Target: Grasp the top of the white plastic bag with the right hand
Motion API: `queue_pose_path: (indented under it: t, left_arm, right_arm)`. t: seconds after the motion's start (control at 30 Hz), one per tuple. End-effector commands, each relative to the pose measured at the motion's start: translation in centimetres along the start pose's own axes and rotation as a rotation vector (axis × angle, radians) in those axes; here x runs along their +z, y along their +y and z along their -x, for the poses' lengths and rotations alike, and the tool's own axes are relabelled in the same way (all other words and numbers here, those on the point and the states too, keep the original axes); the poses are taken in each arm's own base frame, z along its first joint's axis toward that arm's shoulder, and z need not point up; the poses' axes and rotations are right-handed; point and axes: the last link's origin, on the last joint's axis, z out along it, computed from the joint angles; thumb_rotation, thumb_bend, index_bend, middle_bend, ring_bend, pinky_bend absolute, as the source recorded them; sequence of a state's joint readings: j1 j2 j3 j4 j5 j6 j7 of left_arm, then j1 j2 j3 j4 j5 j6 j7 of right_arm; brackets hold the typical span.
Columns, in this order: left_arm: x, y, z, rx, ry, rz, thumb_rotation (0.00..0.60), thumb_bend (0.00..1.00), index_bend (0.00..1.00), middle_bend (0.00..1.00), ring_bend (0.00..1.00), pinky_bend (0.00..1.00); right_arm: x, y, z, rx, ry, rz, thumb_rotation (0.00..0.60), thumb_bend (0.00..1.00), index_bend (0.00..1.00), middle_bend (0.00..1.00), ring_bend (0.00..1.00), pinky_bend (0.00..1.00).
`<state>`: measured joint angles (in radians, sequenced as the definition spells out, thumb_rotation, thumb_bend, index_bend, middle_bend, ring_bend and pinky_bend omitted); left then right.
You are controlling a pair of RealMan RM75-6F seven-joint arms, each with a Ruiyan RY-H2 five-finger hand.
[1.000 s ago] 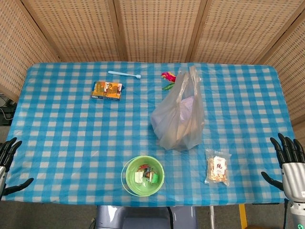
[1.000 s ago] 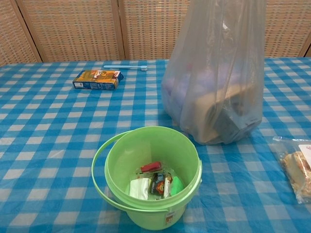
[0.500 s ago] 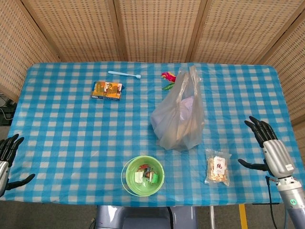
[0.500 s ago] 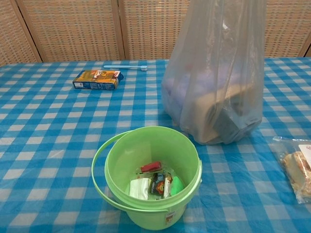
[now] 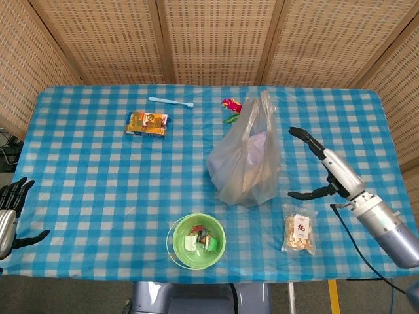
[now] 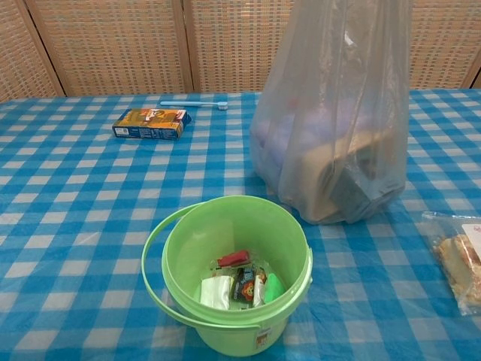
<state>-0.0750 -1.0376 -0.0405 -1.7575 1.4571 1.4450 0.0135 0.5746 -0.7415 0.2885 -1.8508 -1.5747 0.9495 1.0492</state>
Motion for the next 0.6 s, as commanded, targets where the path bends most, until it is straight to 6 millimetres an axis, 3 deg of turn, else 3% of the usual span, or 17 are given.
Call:
queue_pose_path:
  t: [0.03,0.37,0.6]
  left_arm:
    - [0.2,0.0,-0.1,-0.003,0.002,-0.008,0.6,0.0,0.0,0.0,0.0,0.0]
    - [0.5,-0.6,-0.4,-0.017,0.009,-0.038,0.6,0.0,0.0,0.0,0.0,0.0]
    - [0.6,-1.0,-0.7,-0.027,0.014,-0.053,0.6,0.0,0.0,0.0,0.0,0.0]
  right_arm:
    - [3.0,-1.8,-0.5,0.006,-0.064,-0.009,0.6,0.0,0.06,0.0,0.0,0.0]
    - [7.8,-4.1,1.1,0.124,-0.171,0.028,0.6,0.0,0.06,0.0,0.0,0.0]
    - [10.1,-5.3,2.2,0.144,-0.23,0.061,0.6,0.0,0.11,0.05,0.0,0.0]
